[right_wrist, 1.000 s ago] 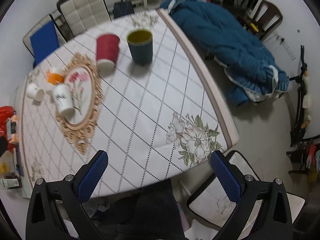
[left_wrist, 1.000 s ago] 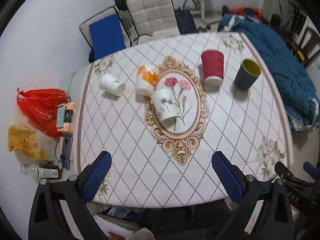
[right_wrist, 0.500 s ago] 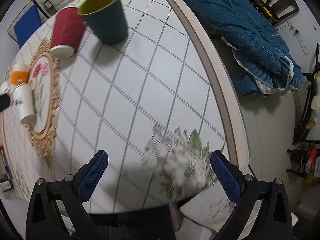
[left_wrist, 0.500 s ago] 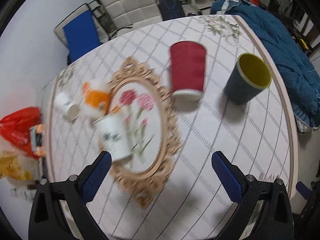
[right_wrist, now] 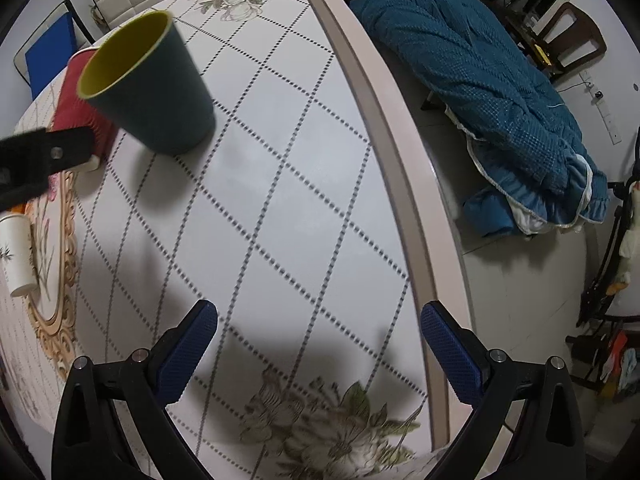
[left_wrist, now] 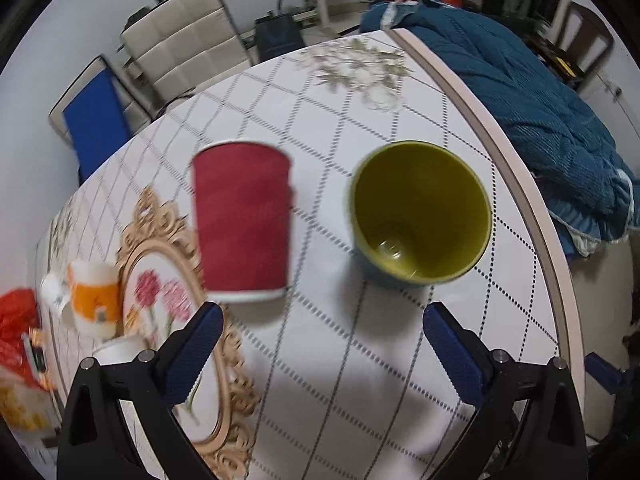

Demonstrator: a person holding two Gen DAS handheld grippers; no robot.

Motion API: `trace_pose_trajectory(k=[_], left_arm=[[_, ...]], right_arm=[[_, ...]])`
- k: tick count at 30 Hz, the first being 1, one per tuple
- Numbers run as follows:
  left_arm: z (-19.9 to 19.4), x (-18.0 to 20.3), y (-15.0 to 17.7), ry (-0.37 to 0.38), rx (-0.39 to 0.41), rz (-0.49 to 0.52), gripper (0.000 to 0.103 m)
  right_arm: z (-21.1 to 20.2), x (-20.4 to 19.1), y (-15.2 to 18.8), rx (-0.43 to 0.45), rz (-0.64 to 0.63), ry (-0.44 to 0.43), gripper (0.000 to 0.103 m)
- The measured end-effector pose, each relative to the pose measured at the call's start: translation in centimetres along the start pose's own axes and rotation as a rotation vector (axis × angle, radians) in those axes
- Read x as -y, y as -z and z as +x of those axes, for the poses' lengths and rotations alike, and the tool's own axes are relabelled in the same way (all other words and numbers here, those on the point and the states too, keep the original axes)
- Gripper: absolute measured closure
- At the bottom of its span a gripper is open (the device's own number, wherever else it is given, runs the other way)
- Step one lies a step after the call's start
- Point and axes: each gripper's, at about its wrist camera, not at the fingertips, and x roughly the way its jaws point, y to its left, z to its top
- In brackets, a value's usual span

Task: Flip cup upside down
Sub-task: 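Reach the left tool to the dark teal cup and grasp its rim, then lift the teal cup with the left tool and tilt it over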

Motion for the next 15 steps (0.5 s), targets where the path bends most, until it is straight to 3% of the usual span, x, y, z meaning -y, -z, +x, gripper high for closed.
trace_pose_trajectory(k=[13,15], left_arm=[[2.8,2.4,-1.7,0.070,0.094,0.045,0.001],[2.8,2.6,-2.1,0.085,0.121,0.046,0.011]], right_arm=[[2.5,2.0,-1.4,-0.019,0.020,0.044,0.000],[2.6,2.0,-1.6,-0.017,0.020,0.049,0.000]])
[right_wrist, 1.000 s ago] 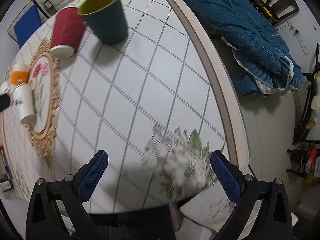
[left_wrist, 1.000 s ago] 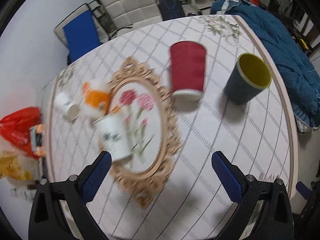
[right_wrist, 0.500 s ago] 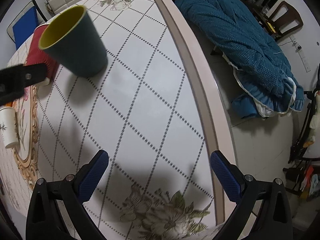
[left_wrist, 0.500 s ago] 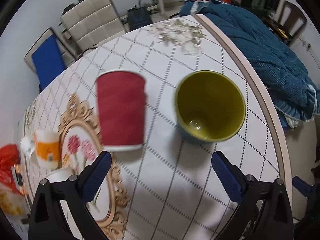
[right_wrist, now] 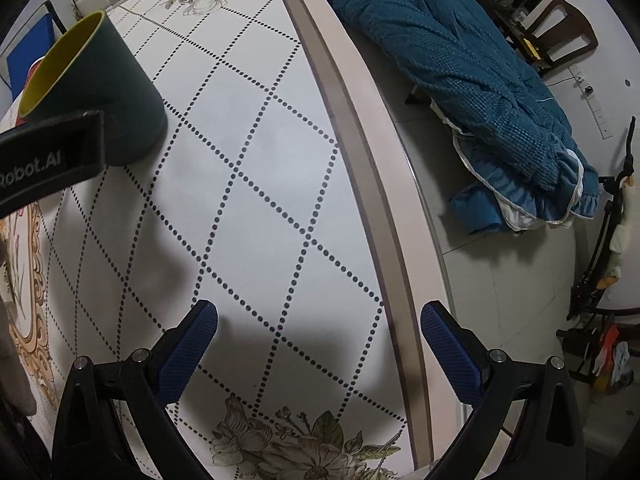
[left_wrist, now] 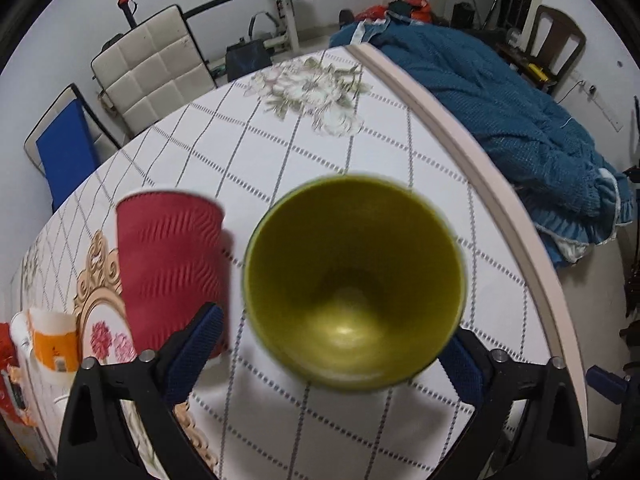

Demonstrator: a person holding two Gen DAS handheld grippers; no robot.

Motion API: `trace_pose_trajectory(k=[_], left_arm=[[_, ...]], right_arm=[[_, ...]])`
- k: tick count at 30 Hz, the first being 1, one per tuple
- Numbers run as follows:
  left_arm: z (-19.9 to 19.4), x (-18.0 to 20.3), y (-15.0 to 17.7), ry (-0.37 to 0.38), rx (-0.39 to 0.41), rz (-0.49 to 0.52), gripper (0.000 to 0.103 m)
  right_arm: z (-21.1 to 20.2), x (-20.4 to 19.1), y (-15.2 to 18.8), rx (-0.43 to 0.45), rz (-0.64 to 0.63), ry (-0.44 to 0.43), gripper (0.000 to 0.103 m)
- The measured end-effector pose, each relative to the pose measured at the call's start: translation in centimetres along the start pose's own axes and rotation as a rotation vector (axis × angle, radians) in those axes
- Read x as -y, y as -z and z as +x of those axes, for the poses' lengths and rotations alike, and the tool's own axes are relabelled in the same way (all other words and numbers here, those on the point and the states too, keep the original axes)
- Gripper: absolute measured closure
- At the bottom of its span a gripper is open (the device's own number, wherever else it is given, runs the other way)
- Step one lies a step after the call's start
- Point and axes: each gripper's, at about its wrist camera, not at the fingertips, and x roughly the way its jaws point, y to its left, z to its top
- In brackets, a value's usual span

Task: Flip cup upside down
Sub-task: 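Lift the teal cup with the left tool and tilt it over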

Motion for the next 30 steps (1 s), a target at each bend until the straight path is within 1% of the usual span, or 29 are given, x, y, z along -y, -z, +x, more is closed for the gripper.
trace_pose_trajectory(k=[1,2,3,4,12,18,24,30], left_arm=[[0.1,0.1,-0.2,0.005,0.010,0.003,0.019],[0.1,0.3,-0.3,0.016,0.018,0.008,0.023],[0.1,0.5,-0.3,0.025,0.022,0.013,0.033],[0.1,0.7,-0.4,0.026,0.026,0.016,0.035],[0.0,0.9,-0.5,0.002,0.082,0.035,0.035],[-1.7,0.6,-0.7,-0.013,0.148,0.013,0.036],[-4.3,0.2,-0.7,-0.012,0.201,0.001,0.036],[-8.5,-1.6,0.3,-0.006,0.225,-0.022,0.035]], right_arm=[[0.0,0.0,-0.1,0.003,-0.001,0.002,0.000],[0.1,0.0,-0.2,0.007,-0.002,0.007,0.000],[0.1,0.0,-0.3,0.009,-0.003,0.012,0.000],[0.2,0.0,-0.4,0.009,-0.004,0.017,0.000],[0.0,-0.4,-0.5,0.012,-0.014,0.051,0.000],[-0.2,-0.4,-0.3,0.012,-0.016,0.048,0.000],[-0.7,-0.3,-0.1,0.022,-0.021,0.047,0.000],[-2.4,-0.6,0.4,0.040,-0.016,0.048,0.000]])
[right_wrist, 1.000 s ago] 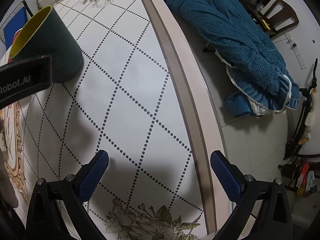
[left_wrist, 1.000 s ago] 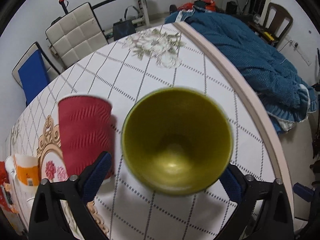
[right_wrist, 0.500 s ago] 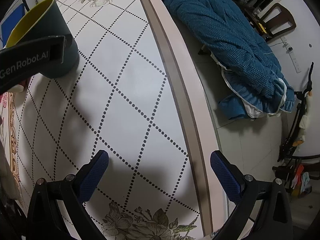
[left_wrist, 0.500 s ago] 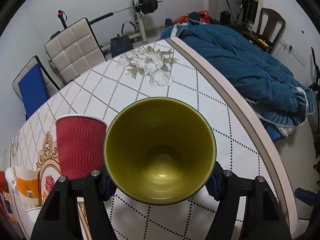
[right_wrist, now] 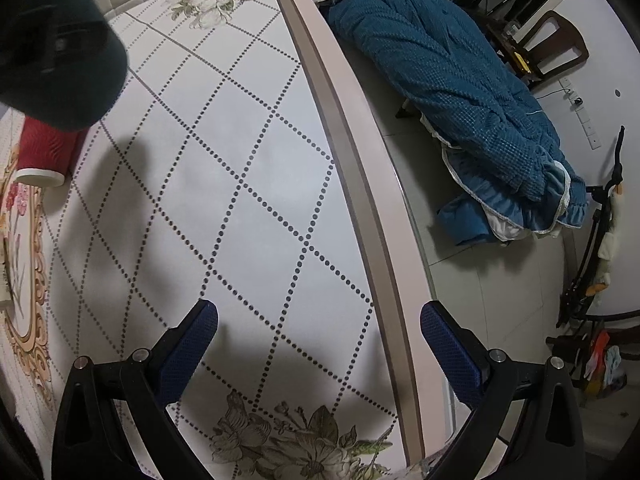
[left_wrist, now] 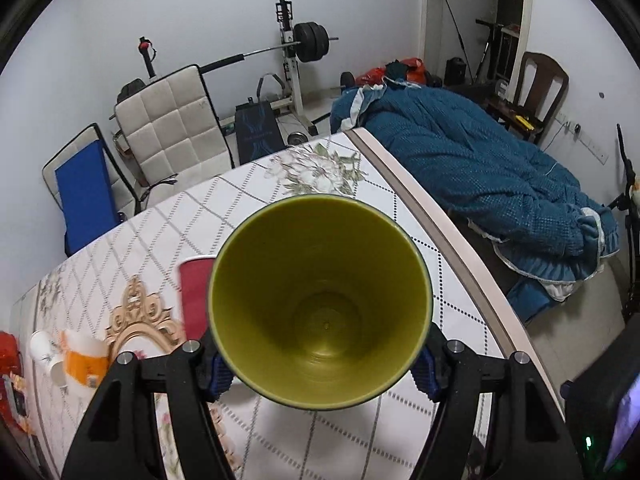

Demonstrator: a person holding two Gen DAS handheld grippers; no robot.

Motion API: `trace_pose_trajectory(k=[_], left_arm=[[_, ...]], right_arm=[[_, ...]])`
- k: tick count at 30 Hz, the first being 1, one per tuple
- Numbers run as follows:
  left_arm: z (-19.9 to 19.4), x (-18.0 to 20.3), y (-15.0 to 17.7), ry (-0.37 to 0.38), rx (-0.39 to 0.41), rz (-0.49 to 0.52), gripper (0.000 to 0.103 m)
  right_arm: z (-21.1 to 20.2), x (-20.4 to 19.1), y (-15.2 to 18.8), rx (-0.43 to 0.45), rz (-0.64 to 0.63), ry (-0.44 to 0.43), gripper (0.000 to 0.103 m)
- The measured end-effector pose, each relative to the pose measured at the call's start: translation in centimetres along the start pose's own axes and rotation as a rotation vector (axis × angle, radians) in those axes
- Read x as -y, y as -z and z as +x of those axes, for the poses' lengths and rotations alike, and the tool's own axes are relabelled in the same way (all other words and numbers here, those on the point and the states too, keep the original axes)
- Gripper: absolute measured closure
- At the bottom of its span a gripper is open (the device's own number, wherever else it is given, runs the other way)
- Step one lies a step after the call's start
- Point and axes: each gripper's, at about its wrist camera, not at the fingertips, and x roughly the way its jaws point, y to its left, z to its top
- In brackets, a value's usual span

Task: Flip cup upside down
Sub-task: 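Lift the teal cup with the left tool and tilt it over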

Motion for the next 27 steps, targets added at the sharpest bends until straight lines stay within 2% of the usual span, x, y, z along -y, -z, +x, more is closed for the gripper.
trace_pose_trajectory(k=[6,13,21,27], left_arm=[[-5.1,-2.7,1.8,-0.022,-0.017,-0.039,0.035],[-10.4,-6.3,6.4,-0.067,-0.072,-0.087,0.035],[-14.6,-11.4,13.2,-0.142,-0.170,-0.143,0.035],[-15.6,-14.9,18.3,-0.150,-0.278,-0.207,0.035]], right_arm=[[-3.3,-1.1,1.7,0.038,-0.008,-0.025,0.000],[-7.3,-3.8,5.0,0.085,-0.029,-0.068,0.000],[-10.6,-8.1,9.4,0.110,-0.085,-0.103,0.000],[-11.7,-11.5,12.5,0.112,-0.123,-0.123,0.000]])
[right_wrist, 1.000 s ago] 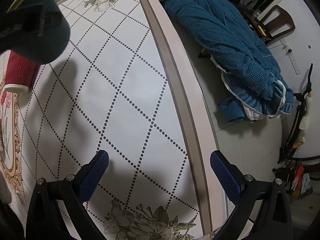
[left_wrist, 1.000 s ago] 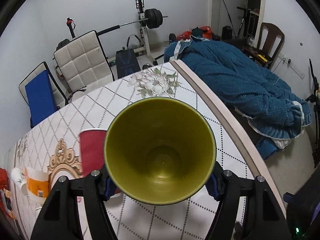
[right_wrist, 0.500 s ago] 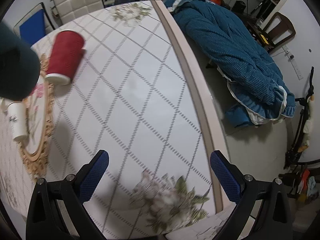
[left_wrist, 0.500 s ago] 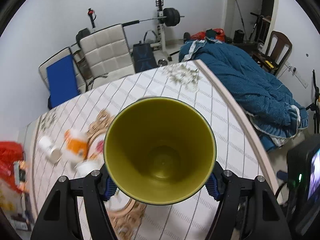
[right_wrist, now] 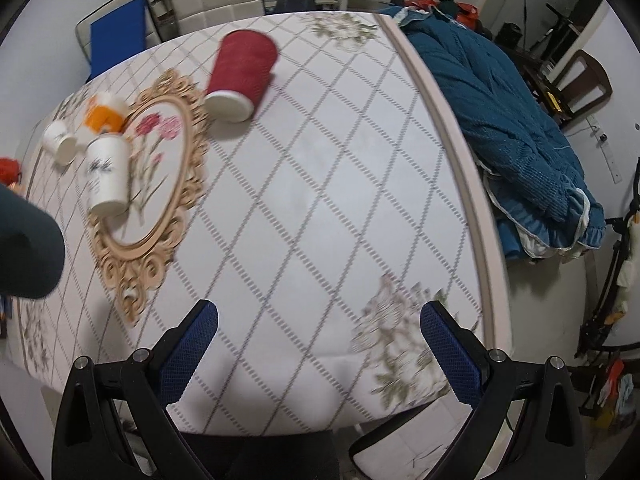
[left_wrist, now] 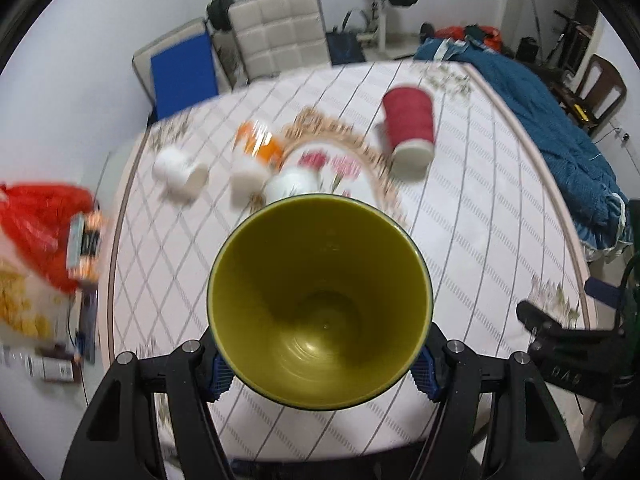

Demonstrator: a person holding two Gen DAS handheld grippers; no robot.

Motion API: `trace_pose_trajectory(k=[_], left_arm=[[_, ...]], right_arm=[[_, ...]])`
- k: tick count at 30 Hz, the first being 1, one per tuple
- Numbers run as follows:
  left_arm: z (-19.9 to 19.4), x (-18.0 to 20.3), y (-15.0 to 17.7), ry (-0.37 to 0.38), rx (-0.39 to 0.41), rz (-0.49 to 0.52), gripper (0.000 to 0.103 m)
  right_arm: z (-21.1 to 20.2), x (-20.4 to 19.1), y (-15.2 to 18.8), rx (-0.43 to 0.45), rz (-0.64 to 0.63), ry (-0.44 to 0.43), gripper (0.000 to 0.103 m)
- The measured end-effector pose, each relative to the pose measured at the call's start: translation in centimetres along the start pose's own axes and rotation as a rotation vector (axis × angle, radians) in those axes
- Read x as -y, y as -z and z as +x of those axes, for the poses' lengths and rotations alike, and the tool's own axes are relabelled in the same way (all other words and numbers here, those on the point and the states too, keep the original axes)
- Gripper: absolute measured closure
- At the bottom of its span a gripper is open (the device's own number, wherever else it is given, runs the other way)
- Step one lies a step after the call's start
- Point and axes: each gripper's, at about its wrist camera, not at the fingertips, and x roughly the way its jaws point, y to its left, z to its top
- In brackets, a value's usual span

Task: Flip cup upside down
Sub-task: 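Lift the teal cup with the left tool and tilt it over, then lower the teal cup onto the tablecloth and open the left tool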

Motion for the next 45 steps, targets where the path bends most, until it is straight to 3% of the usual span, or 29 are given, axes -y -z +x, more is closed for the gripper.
trace_pose_trajectory(k=[12,19,24,35,45], left_arm=[[6.8,-4.9,6.9,0.041,-0.325,-0.060,0.035],[11.7,-6.7,7.1,0.115,-0.510,-0.125,0.035],[13.9,-8.1,5.2,0.115,-0.535,-0.159,0.035],[18.0,-8.3,3.3,0.050,-0.561,-0.115,0.035],[18.3,-6.9,1.8,0.031,-0.547,-0.115,0.035]], right_arm=[[0.5,-5.9,2.4,-0.033,-0.072,-0.023,0.000],[1.2,-6.8,2.2,-0.053,-0.070,-0.020,0.000],[1.4,-6.7,1.3,-0.048,-0.061,-0.016,0.000],[2.4,-6.7,-0.3,-0.057,-0.054,0.000,0.000],[3.0,-6.9,-0.3,-0.076,-0.053,0.000,0.000]])
